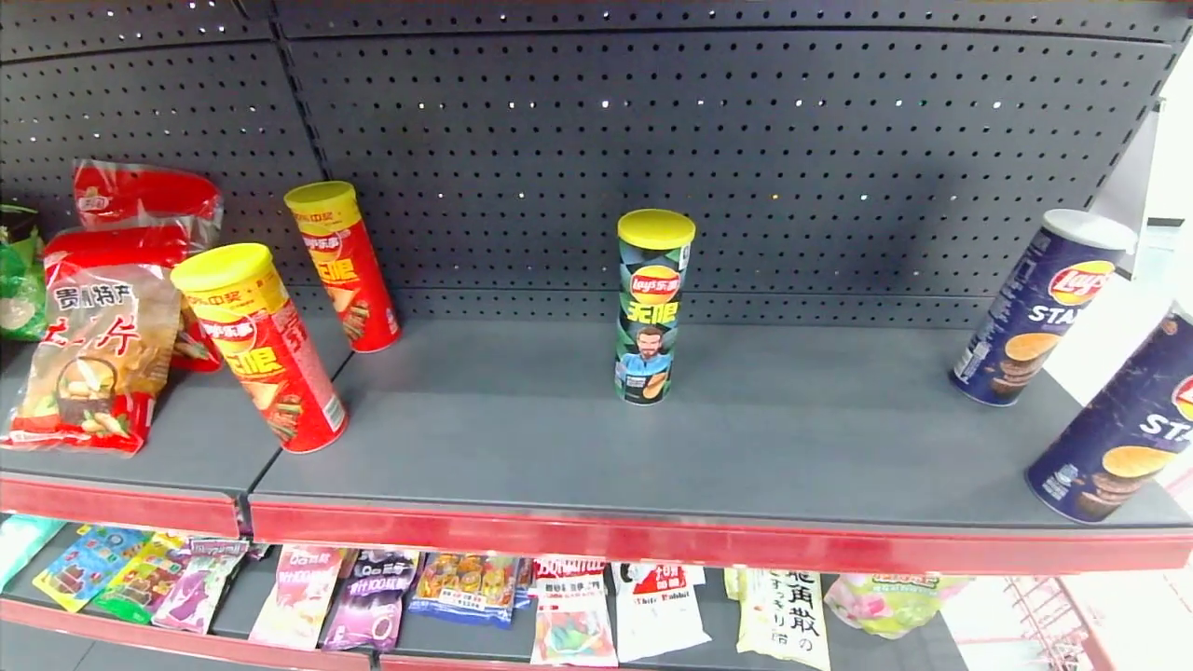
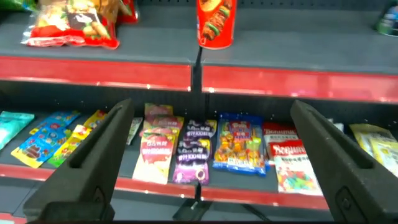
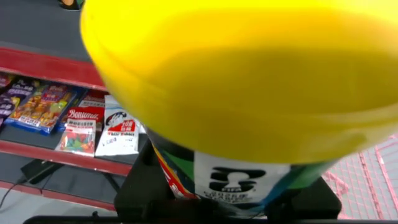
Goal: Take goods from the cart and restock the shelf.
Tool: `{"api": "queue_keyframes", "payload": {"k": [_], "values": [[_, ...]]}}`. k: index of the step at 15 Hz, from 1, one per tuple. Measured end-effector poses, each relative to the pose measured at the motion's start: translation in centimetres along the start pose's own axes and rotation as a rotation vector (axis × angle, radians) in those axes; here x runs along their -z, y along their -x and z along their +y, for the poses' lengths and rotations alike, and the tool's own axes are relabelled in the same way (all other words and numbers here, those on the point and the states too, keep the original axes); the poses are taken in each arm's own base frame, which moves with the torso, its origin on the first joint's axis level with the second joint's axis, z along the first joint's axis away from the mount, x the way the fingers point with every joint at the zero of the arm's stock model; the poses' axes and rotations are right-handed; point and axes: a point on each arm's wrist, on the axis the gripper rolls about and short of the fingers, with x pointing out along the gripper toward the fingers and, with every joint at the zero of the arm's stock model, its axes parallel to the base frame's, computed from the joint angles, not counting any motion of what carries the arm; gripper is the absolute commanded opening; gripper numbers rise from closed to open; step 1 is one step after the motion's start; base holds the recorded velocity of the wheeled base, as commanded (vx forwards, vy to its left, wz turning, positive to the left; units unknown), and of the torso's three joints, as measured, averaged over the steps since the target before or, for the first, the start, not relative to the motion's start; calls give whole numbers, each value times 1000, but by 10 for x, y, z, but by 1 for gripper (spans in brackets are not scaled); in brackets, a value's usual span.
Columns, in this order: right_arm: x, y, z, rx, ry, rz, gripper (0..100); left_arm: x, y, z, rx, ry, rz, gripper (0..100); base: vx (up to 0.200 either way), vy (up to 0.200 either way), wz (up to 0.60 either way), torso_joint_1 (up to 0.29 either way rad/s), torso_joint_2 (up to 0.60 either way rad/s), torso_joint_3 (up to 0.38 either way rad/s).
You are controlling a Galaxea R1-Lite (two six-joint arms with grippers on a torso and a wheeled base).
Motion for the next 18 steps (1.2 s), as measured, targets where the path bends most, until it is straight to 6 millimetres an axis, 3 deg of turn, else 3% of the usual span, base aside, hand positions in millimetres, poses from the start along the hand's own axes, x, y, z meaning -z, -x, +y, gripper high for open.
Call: {"api": "queue_keyframes", "payload": {"k": [8, 16, 18], "values": [[14, 4, 1, 1, -1, -22, 0, 0, -1, 0, 5, -1, 9, 100, 0, 0, 0, 0, 0, 0], [39, -5, 7, -82, 2, 40, 0, -2, -2, -3, 135, -48, 13, 100, 0, 0, 0, 0, 0, 0], [44, -7, 8, -84, 9, 59, 0, -13, -1, -3, 167, -15, -17, 100, 0, 0, 0, 0, 0, 0]]}}
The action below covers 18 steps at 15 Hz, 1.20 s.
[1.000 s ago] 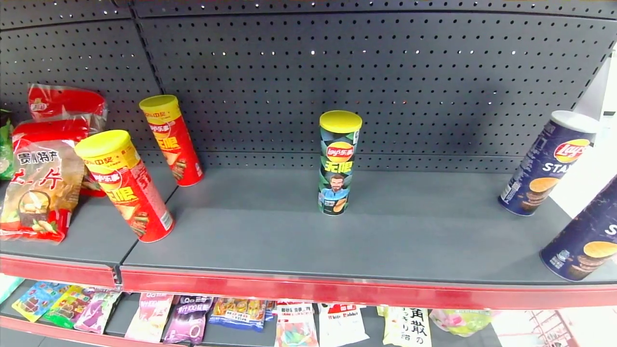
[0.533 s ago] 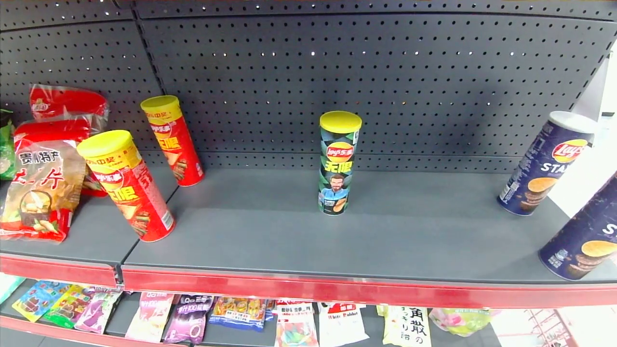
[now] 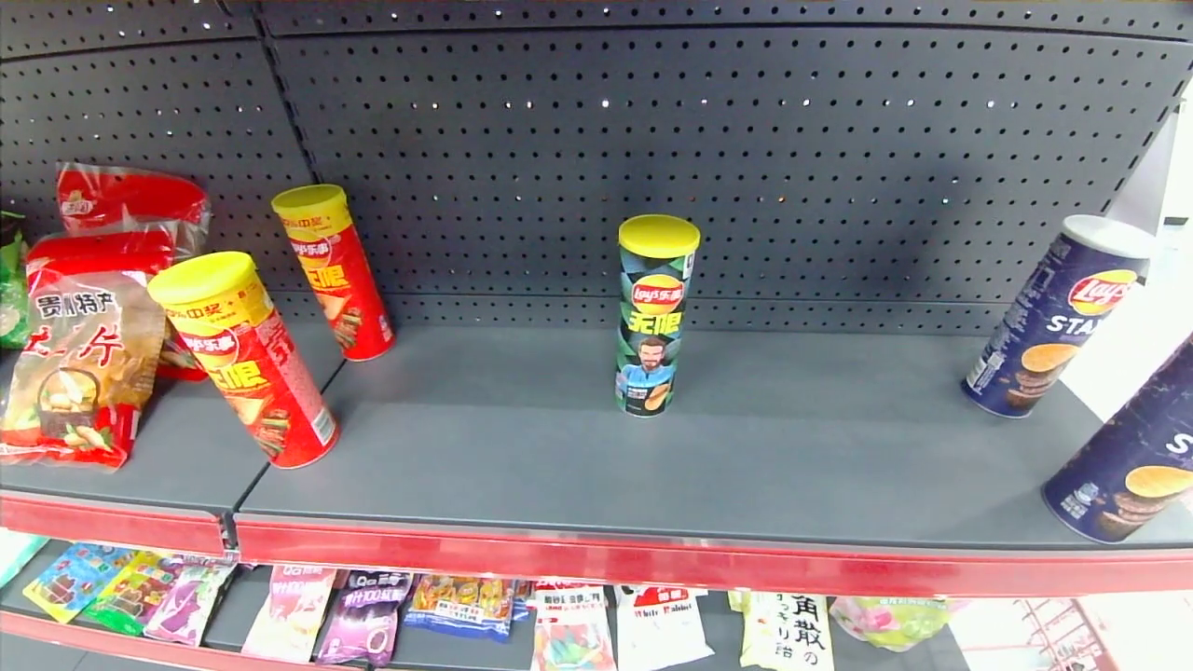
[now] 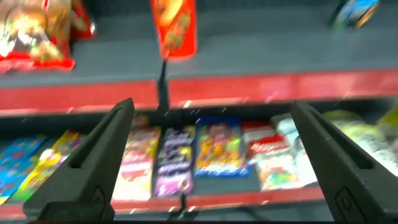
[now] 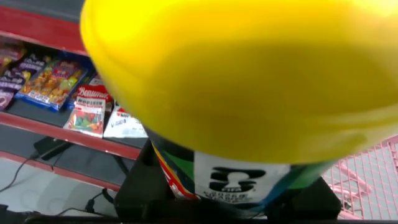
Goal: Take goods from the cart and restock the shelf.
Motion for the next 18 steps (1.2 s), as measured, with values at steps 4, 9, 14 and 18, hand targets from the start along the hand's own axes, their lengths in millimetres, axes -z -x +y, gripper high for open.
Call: {"api": "queue_keyframes", "payload": {"k": [4, 9, 14, 18], "values": [[5, -3, 1, -13, -9, 5, 0, -85, -17, 0, 191, 16, -31, 100, 0, 0, 0, 0, 0, 0], [6, -3, 1, -17, -19, 8, 0, -143, -115, -12, 543, -98, 83, 100, 0, 0, 0, 0, 0, 0], [6, -3, 1, -16, -22, 8, 0, -147, -249, -62, 711, -127, 113, 100, 0, 0, 0, 0, 0, 0], [6, -3, 1, -16, -44, 8, 0, -141, -326, -106, 782, -134, 99, 100, 0, 0, 0, 0, 0, 0]]}}
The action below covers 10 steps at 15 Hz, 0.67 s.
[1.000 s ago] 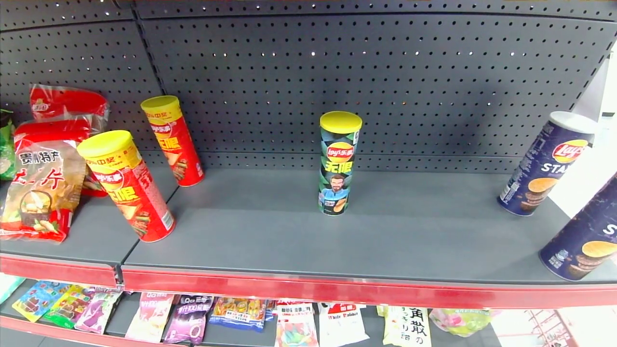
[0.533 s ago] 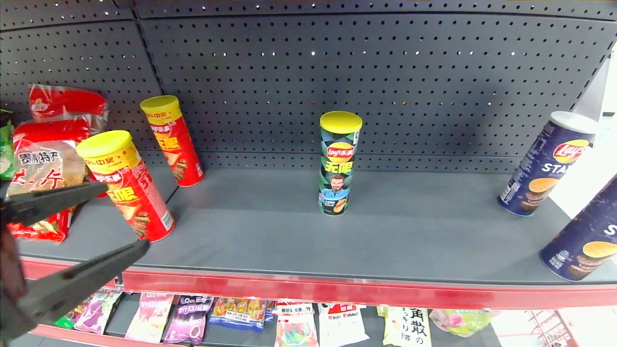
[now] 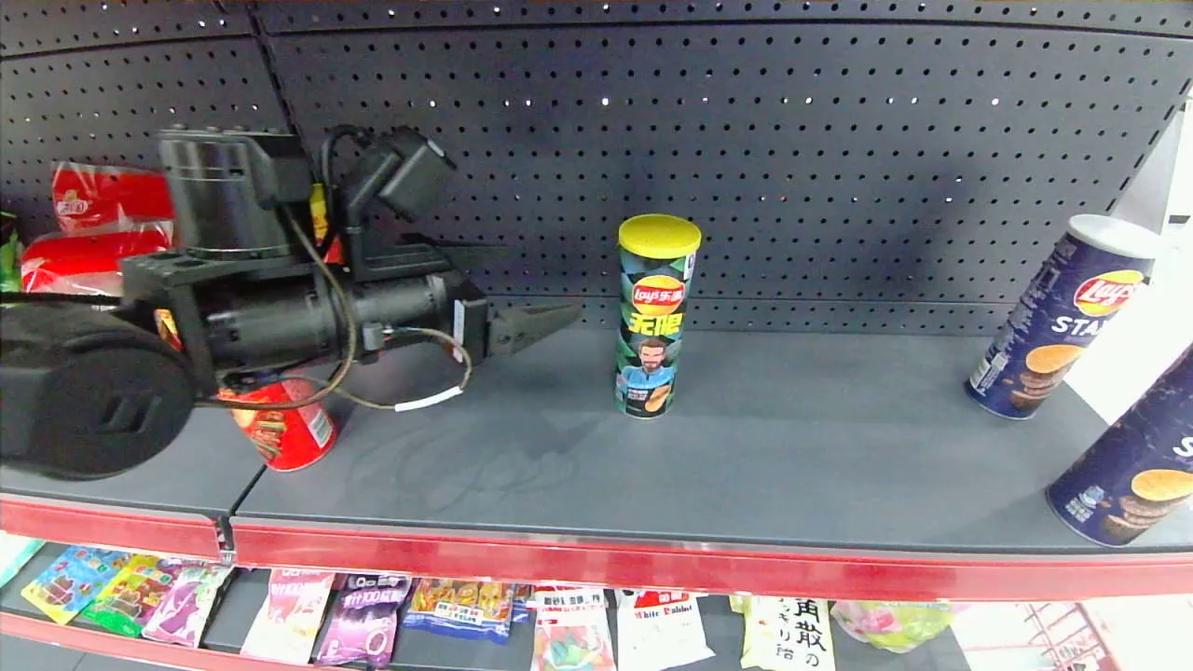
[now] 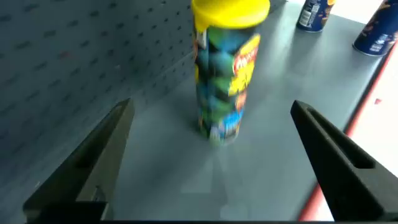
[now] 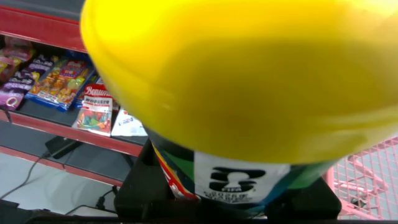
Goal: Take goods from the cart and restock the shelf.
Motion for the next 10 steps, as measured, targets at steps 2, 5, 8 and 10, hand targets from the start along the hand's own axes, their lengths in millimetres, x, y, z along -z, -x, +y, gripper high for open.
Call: {"api": "queue_keyframes", "payload": {"k": [2, 5, 8, 10], "values": [[0, 0, 0, 0, -3, 0, 0, 2, -27, 4, 27, -3, -4, 100, 0, 0, 0, 0, 0, 0], [0, 0, 0, 1, -10, 1, 0, 1, -61, 10, 47, -14, -24, 100, 0, 0, 0, 0, 0, 0], [0, 0, 0, 2, -11, 2, 0, 3, -89, 10, 71, -20, -35, 100, 0, 0, 0, 0, 0, 0], [0, 0, 0, 2, -13, 2, 0, 7, -100, 9, 83, -17, -31, 100, 0, 0, 0, 0, 0, 0]]}}
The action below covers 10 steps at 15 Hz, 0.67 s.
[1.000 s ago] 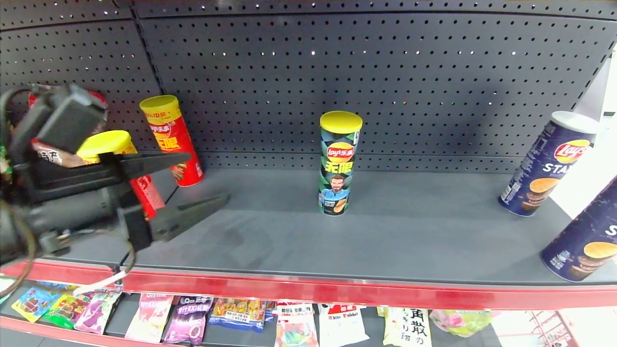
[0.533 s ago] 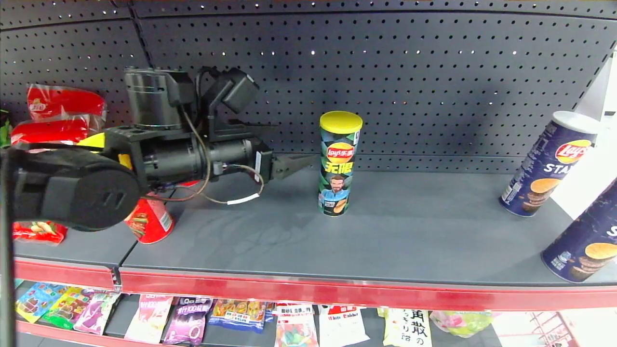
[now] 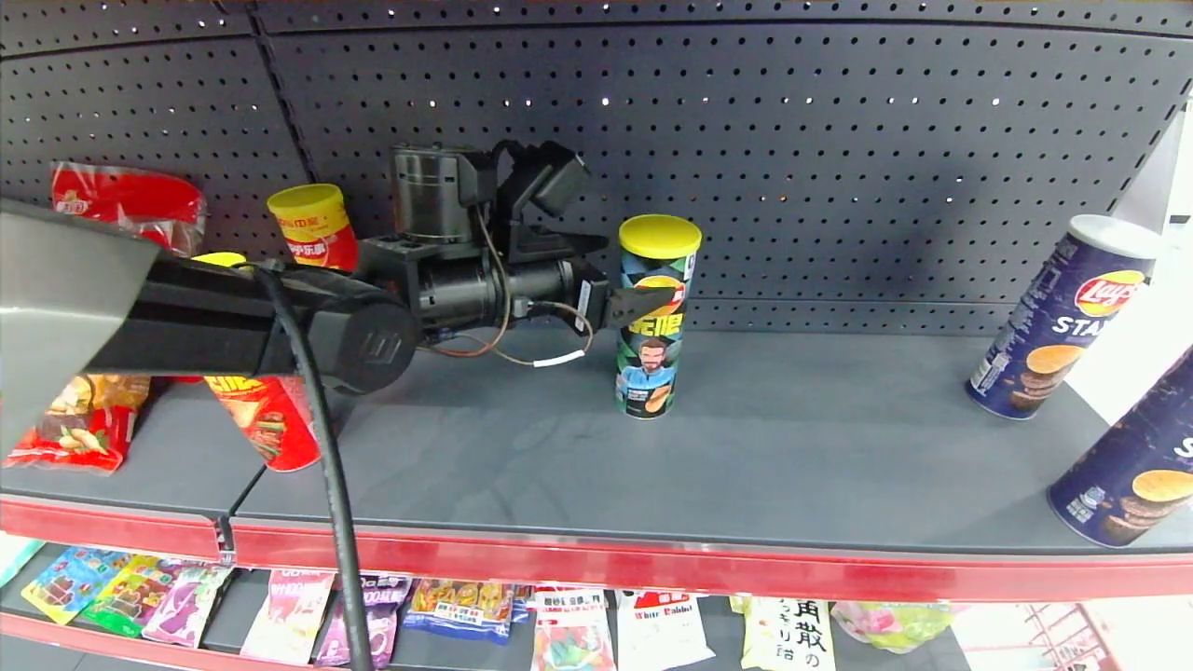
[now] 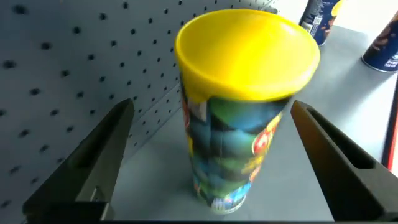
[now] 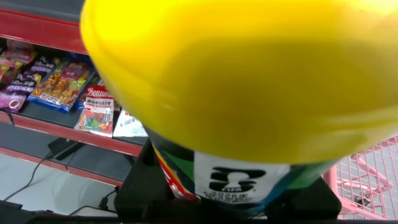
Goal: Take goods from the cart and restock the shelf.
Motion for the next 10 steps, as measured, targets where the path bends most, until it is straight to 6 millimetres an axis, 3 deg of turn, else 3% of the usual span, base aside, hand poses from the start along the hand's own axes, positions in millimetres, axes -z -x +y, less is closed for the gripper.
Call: {"api": "queue_keyframes", "payload": {"k": [10], "values": [[0, 0, 0, 0, -4, 0, 0, 6, -31, 9, 10, 5, 2, 100, 0, 0, 0, 0, 0, 0]]}}
